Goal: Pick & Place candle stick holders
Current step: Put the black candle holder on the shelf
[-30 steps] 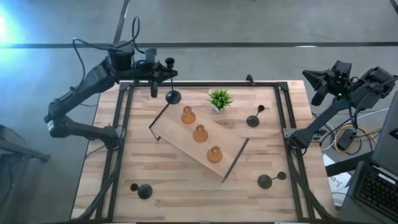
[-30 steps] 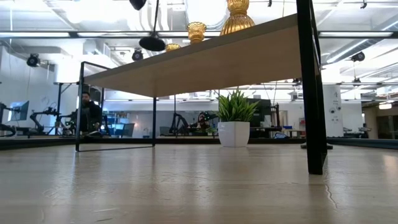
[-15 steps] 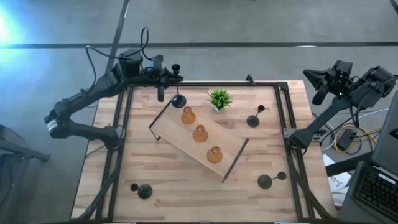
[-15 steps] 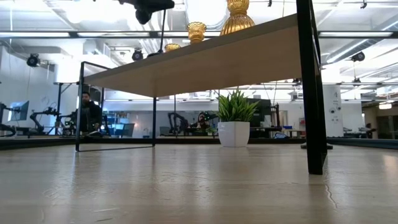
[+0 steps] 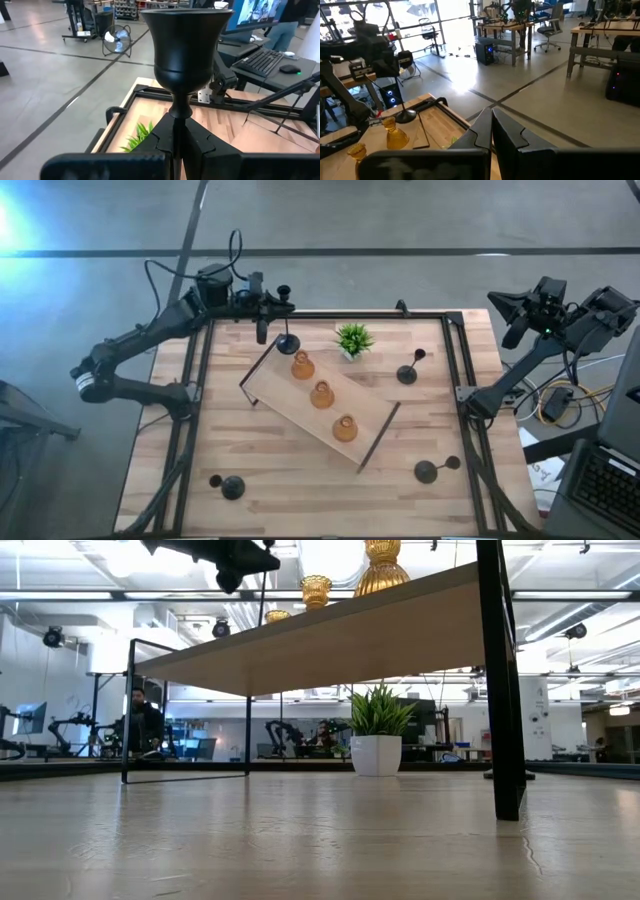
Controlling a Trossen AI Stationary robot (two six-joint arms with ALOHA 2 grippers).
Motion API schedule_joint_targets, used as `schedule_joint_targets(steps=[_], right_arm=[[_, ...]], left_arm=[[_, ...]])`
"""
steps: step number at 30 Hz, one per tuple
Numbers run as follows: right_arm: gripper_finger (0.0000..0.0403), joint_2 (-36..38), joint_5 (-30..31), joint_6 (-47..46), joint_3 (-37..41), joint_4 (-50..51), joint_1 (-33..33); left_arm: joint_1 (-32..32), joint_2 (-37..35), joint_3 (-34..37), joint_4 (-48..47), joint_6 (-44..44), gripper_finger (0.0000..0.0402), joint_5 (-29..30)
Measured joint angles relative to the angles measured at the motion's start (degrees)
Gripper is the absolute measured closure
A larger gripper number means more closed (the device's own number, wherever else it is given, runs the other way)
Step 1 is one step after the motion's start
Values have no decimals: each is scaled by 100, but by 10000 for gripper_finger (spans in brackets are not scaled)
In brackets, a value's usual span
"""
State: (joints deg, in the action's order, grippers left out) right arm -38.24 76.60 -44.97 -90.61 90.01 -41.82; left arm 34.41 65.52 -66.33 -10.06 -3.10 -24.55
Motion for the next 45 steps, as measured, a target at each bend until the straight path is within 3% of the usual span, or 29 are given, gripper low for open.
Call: schedule_joint_targets(steps=[13, 19, 31, 45], right_arm=[[394, 2, -20, 8, 0, 1, 0], [394, 51, -609, -138, 0, 2, -1], [394, 79, -673, -136, 1, 1, -1], [394, 79, -671, -136, 2, 1, 0]], left_arm=[[12, -101, 483, 338, 59, 387, 0], [84, -230, 772, 593, 129, 387, 20], [127, -321, 1270, 1147, 328, 387, 17], [125, -332, 1310, 983, 190, 387, 8]])
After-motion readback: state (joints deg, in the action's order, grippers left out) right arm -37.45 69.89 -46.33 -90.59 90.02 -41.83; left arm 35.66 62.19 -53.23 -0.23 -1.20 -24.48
